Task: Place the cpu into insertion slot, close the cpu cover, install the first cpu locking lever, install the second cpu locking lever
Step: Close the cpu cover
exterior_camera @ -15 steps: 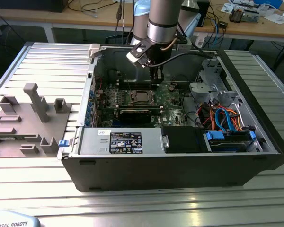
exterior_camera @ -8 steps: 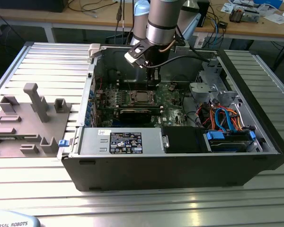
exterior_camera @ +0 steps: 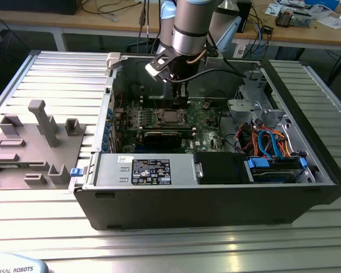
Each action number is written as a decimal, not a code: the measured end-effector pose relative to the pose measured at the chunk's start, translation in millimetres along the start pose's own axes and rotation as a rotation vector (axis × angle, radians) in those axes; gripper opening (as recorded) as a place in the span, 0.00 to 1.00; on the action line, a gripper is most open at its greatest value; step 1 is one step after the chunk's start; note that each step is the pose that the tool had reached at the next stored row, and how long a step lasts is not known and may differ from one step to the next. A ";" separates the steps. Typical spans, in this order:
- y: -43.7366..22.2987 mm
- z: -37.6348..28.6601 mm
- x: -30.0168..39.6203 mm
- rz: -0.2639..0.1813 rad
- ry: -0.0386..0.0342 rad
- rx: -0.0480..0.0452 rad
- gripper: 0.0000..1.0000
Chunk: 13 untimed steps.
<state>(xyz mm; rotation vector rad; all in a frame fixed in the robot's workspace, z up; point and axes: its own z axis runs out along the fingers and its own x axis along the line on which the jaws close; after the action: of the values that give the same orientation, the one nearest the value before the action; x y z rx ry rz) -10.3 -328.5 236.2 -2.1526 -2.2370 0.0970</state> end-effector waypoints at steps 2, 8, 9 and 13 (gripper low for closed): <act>-0.1 0.1 -0.1 0.000 0.0000 -0.0001 0.11; -1.6 1.0 -2.1 -0.001 0.0000 -0.0001 0.11; -1.9 1.3 -2.4 -0.001 0.0002 -0.0001 0.11; -2.4 3.2 -2.7 -0.001 0.0005 0.0000 0.11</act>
<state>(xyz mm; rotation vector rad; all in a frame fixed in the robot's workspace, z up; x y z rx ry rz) -12.8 -331.3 233.3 -2.1517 -2.2374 0.0964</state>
